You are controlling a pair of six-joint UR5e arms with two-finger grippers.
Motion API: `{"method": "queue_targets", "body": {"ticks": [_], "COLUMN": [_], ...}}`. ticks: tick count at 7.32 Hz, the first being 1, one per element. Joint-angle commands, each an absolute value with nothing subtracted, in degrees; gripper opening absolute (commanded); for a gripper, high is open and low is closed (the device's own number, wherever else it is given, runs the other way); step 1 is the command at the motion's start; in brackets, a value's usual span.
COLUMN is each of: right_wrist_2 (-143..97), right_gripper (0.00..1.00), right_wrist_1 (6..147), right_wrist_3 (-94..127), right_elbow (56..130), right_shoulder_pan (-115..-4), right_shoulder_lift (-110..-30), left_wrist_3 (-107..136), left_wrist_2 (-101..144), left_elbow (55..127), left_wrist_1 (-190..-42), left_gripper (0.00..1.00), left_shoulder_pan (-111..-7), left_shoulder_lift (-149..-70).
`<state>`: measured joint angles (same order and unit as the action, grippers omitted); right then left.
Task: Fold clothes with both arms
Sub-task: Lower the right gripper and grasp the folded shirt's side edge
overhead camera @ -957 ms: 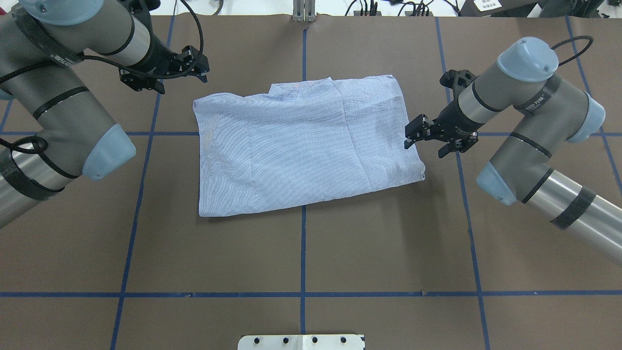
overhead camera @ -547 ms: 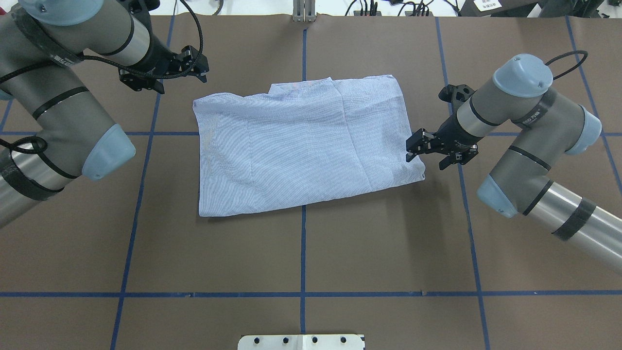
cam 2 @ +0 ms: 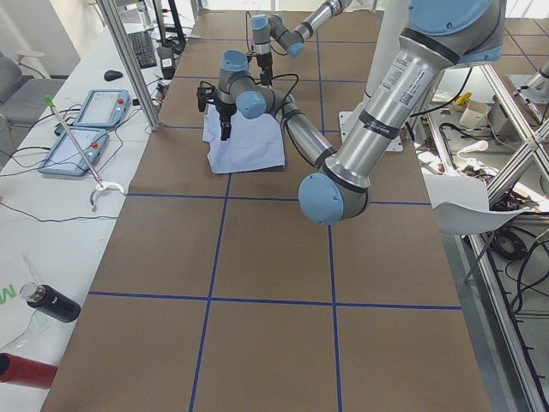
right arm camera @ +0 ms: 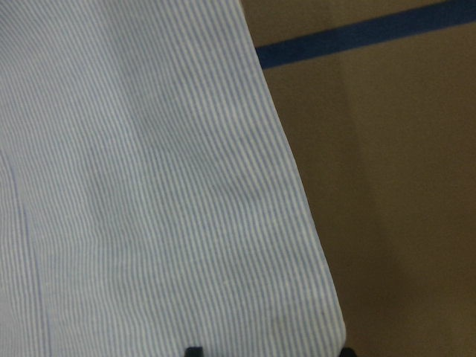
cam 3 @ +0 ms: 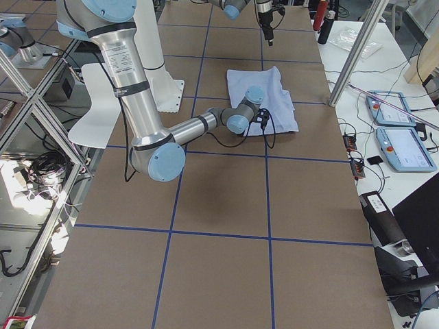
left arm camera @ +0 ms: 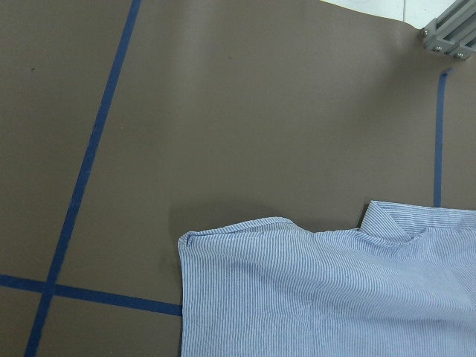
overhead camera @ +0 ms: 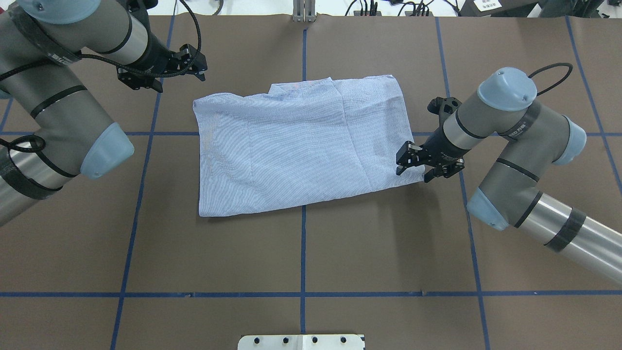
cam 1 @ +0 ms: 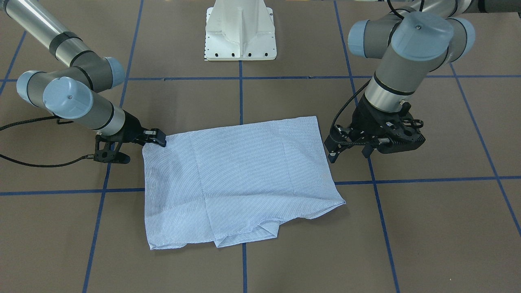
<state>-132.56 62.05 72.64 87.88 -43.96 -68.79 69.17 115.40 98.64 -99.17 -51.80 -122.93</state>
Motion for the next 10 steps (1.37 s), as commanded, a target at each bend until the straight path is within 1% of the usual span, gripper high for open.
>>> {"method": "queue_targets", "body": {"ticks": [1, 3, 5, 6, 7, 8, 10], "right_wrist_2": [-132.89, -132.46, -132.36, -132.45, -132.45, -132.45, -132.45], "right_gripper": [0.52, 0.56, 0.55, 0.50, 0.20, 0.00, 0.00], "right_wrist_1": [62.05, 62.05, 62.14, 62.14, 62.05, 61.88, 61.96], "right_wrist_3": [72.86, 72.77, 72.60, 72.51, 72.51, 72.16, 71.98], "right_elbow": [87.89, 87.37, 86.66, 86.75, 87.01, 87.79, 92.87], "right_shoulder_pan": [-44.91, -45.35, -45.44, -45.70, -45.96, -46.49, -46.50], "right_shoulder_lift": [-68.99, -69.08, -69.08, -69.00, -69.08, -69.26, -72.05], "left_wrist_3": [69.17, 69.17, 69.17, 69.17, 69.17, 69.17, 69.17], "left_wrist_2": [115.49, 115.40, 115.40, 115.40, 115.40, 115.40, 115.31], "left_elbow": [98.96, 98.96, 99.05, 99.05, 99.05, 98.97, 98.88], "left_wrist_1": [-99.14, -99.14, -99.23, -99.23, -99.23, -99.23, -99.23], "left_gripper": [1.00, 1.00, 1.00, 1.00, 1.00, 1.00, 0.99], "left_shoulder_pan": [-51.94, -51.86, -51.86, -51.94, -51.86, -51.94, -51.94], "left_shoulder_lift": [-122.96, -122.96, -122.96, -122.87, -122.87, -122.87, -122.70]}}
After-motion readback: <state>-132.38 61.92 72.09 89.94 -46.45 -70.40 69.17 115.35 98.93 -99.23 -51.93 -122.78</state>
